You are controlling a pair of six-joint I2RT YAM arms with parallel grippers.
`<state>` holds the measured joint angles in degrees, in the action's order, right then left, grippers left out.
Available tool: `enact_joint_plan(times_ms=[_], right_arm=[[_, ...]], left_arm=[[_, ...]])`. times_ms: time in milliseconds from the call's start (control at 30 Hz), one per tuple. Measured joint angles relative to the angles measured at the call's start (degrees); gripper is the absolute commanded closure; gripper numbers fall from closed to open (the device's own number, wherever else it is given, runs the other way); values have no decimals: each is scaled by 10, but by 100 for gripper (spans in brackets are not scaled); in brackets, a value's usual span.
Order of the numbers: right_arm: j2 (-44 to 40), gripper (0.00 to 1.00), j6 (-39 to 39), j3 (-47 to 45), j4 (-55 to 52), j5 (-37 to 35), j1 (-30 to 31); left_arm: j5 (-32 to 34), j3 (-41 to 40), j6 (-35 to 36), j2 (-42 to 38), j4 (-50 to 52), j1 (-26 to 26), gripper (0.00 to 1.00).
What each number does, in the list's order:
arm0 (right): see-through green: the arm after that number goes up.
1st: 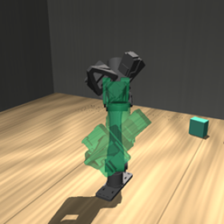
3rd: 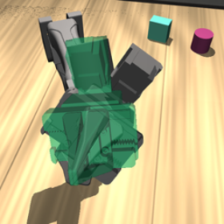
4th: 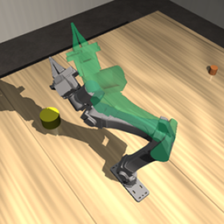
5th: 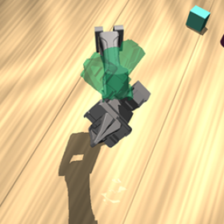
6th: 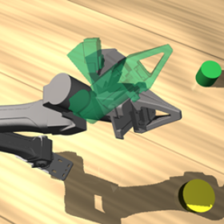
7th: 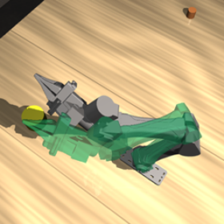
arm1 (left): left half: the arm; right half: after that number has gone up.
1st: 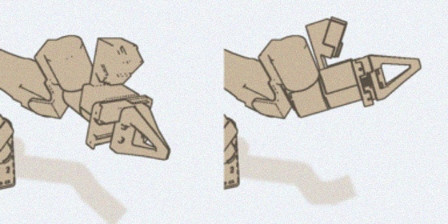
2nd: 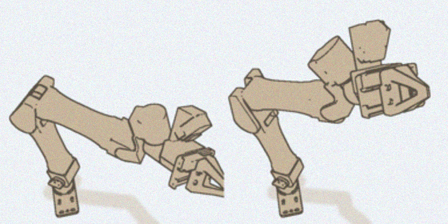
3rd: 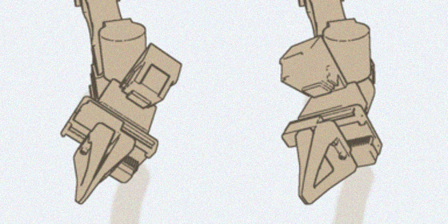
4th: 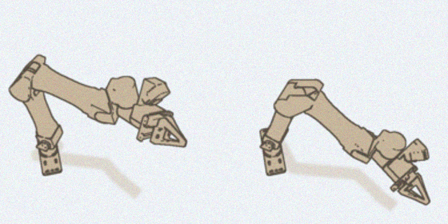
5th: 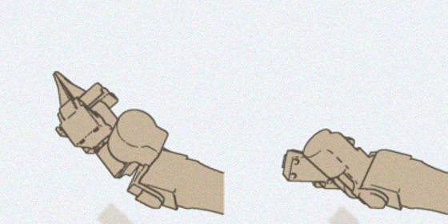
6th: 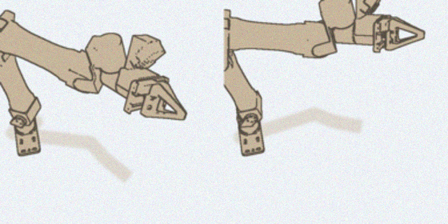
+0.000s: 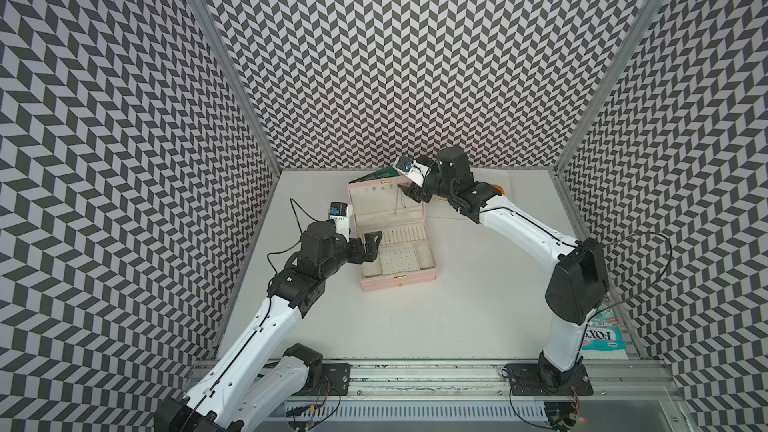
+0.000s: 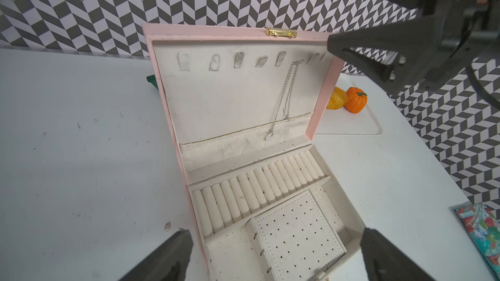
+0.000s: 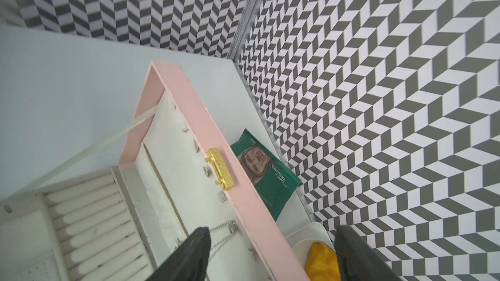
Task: Put jewelry chain into jewelry box
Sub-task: Close the fastener on the jewelry box.
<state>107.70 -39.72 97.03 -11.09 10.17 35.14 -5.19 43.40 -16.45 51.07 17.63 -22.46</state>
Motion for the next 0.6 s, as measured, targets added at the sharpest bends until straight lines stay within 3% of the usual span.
enact_joint_plan(times_ms=[600], right_arm=[[44,31,-66,29,-17,-23,0]], left_arm=[[0,-3,0,0,0,0,0]])
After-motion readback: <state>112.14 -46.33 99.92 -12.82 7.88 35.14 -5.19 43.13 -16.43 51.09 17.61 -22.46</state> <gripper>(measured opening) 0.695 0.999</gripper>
